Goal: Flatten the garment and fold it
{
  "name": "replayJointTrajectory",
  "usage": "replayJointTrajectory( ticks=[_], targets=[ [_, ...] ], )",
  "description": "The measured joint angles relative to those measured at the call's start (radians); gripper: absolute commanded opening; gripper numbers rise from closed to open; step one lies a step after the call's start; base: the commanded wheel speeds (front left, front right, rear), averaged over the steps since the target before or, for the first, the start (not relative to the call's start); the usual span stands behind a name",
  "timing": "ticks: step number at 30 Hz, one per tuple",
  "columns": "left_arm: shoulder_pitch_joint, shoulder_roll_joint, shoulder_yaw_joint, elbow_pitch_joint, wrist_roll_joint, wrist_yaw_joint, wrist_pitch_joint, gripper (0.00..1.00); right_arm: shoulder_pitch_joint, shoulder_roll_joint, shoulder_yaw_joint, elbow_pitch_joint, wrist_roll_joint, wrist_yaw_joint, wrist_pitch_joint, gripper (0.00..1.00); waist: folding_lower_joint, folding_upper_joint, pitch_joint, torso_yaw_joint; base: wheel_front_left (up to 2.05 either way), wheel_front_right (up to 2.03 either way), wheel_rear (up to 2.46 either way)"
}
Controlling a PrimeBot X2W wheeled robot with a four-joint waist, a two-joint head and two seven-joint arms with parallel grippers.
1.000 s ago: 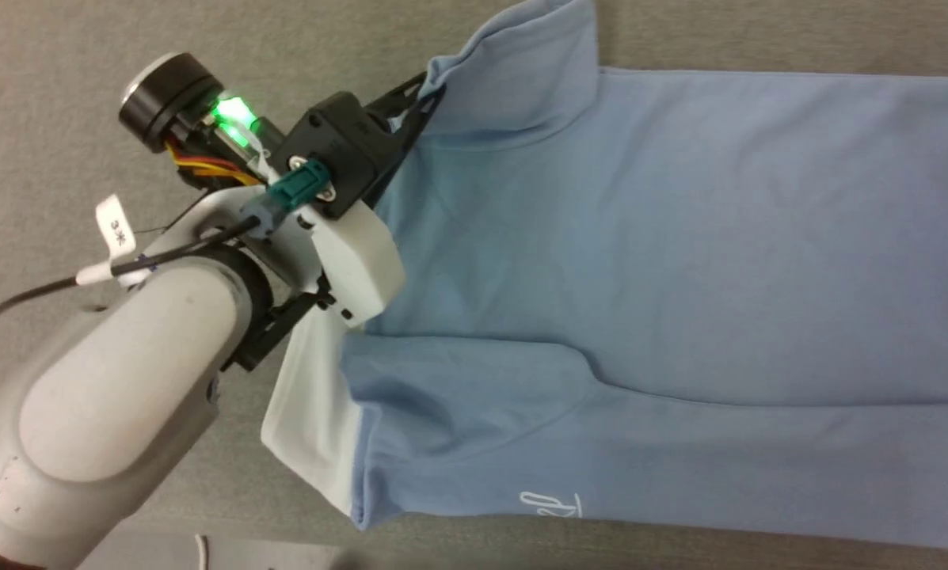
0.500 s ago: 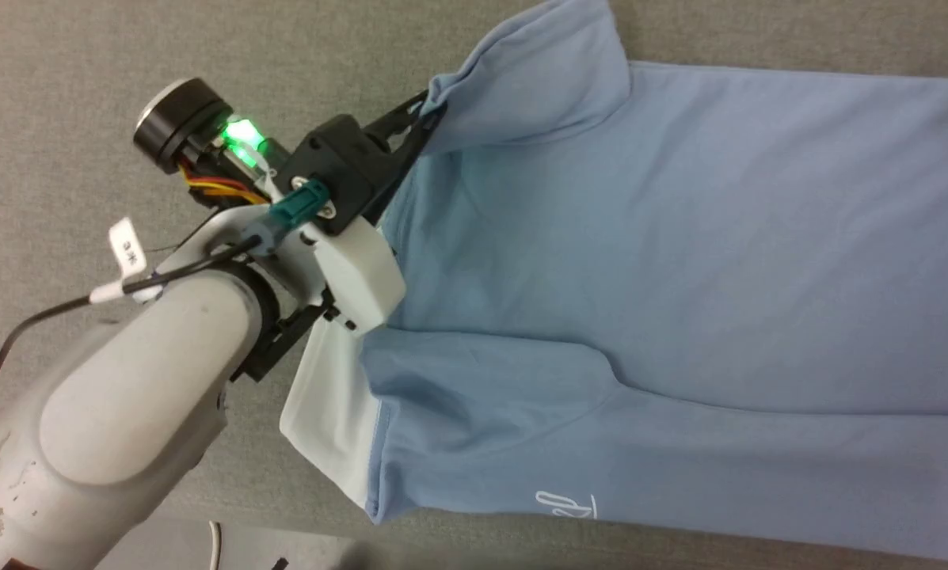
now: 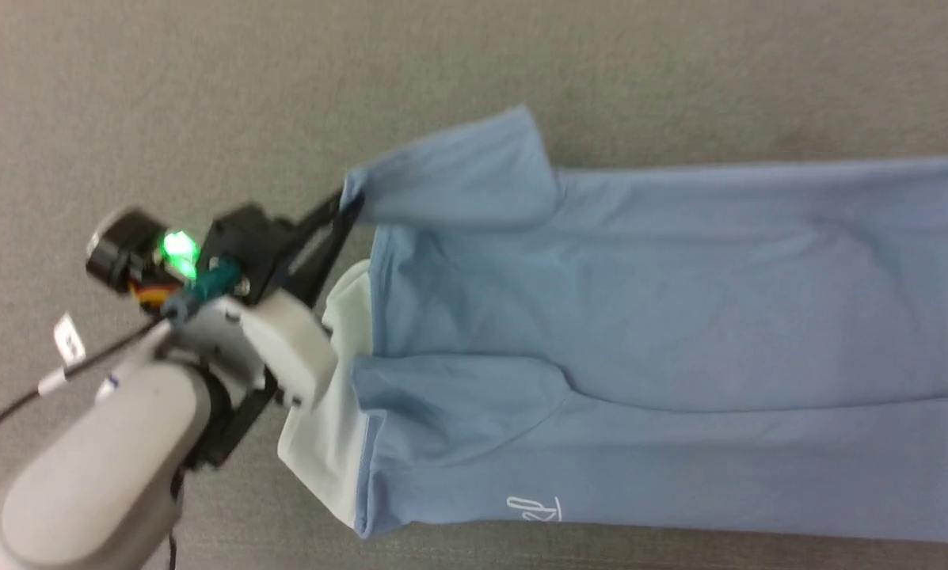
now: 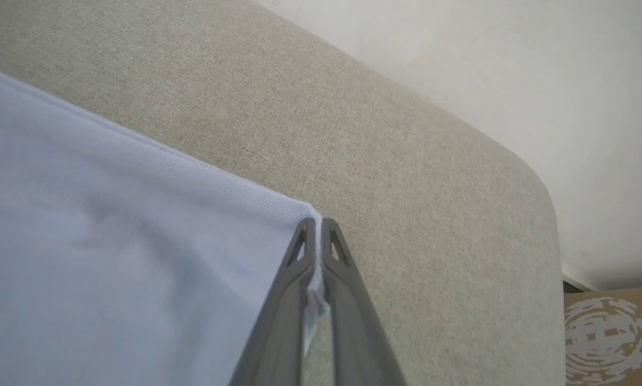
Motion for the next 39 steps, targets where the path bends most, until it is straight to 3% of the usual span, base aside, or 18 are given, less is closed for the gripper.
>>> replayJointTrajectory(
  ticks=[8, 17, 24, 31, 32, 33, 34, 39],
  targets=[
    [0.193, 0.062, -0.045, -0.078, -0.057, 0.021, 0.036, 0.0, 0.246, 0.026, -0.102, -0.063, -0.029, 0.0, -0.089, 0.0, -0.0001, 0.0001, -0.108, -0.038, 0.0, 0.0, 0.0],
    [0.349, 0.105, -0.107, -0.084, -0.093, 0.032, 0.066, 0.0, 0.489, 0.057, -0.187, -0.159, -0.088, 0.0, -0.037, 0.0, -0.0002, 0.0, -0.174, -0.074, 0.0, 0.0, 0.0],
    [0.367, 0.1, -0.152, 0.017, -0.086, 0.007, 0.06, 0.0, 0.556, 0.055, -0.187, -0.208, -0.152, 0.0, 0.043, 0.0, 0.0, 0.0, -0.175, -0.082, 0.0, 0.0, 0.0],
    [0.341, 0.049, -0.192, 0.141, -0.044, -0.032, 0.021, 0.0, 0.56, 0.064, -0.183, -0.188, -0.221, 0.0, 0.054, 0.01, 0.0001, 0.0, -0.159, -0.081, 0.0, 0.0, 0.0],
    [0.335, 0.041, -0.195, 0.154, -0.041, -0.039, 0.013, 0.05, 0.56, 0.067, -0.179, -0.181, -0.226, 0.0, 0.053, 0.06, 0.0002, 0.0, -0.158, -0.08, 0.0, 0.0, 0.0],
    [0.332, 0.033, -0.196, 0.166, -0.036, -0.04, 0.003, 0.4, 0.56, 0.071, -0.174, -0.177, -0.227, 0.0, 0.052, 0.42, 0.0002, 0.0, -0.159, -0.079, 0.0, 0.0, 0.0],
    [0.33, 0.025, -0.197, 0.177, -0.034, -0.04, -0.007, 0.99, 0.56, 0.074, -0.17, -0.173, -0.227, 0.0, 0.052, 1.0, 0.0002, 0.0, -0.161, -0.078, 0.0, 0.0, 0.0],
    [0.327, -0.004, -0.183, 0.218, -0.037, -0.027, -0.064, 1.0, 0.56, 0.083, -0.179, -0.179, -0.196, 0.0, 0.044, 1.0, 0.0001, 0.0, -0.184, -0.076, 0.0, 0.0, 0.0]
  ],
)
